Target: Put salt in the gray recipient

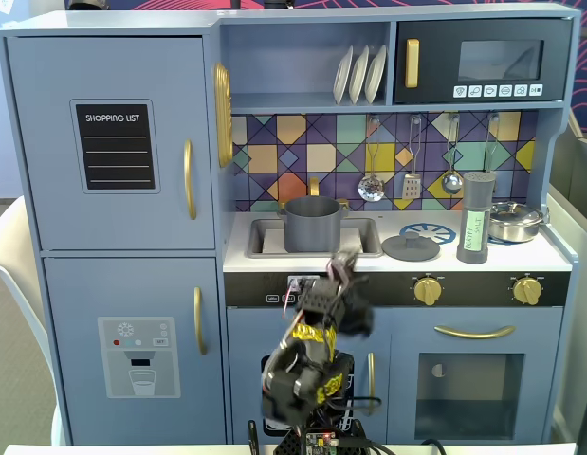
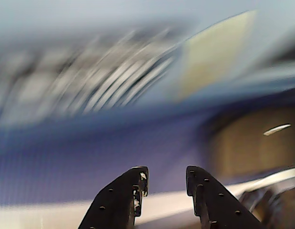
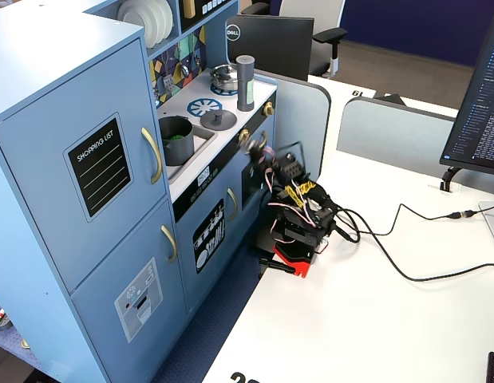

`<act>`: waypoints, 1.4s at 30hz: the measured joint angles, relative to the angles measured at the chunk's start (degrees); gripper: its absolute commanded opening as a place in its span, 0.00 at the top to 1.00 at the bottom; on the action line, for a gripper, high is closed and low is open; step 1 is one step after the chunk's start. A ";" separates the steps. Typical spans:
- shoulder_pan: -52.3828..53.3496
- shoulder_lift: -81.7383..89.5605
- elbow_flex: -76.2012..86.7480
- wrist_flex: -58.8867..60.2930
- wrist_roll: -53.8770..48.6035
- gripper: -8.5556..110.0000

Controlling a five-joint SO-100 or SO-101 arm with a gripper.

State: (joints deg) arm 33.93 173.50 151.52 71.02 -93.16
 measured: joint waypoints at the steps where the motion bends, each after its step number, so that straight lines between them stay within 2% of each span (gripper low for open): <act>1: 3.08 -2.02 -3.60 -1.23 0.26 0.93; 7: 16.08 -14.68 -19.78 -16.70 1.93 0.91; 10: 18.81 -22.15 -26.37 -25.40 2.81 0.73; 12: 20.04 -26.72 -30.15 -30.67 4.04 0.58; 14: 21.18 -31.29 -32.43 -36.12 5.54 0.49; 23: 22.85 -48.69 -38.06 -60.56 8.44 0.33; 32: 22.85 -64.69 -47.99 -66.62 8.70 0.34; 42: 22.15 -77.78 -58.80 -67.41 8.61 0.38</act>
State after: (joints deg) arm 56.07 95.71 92.72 3.60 -84.55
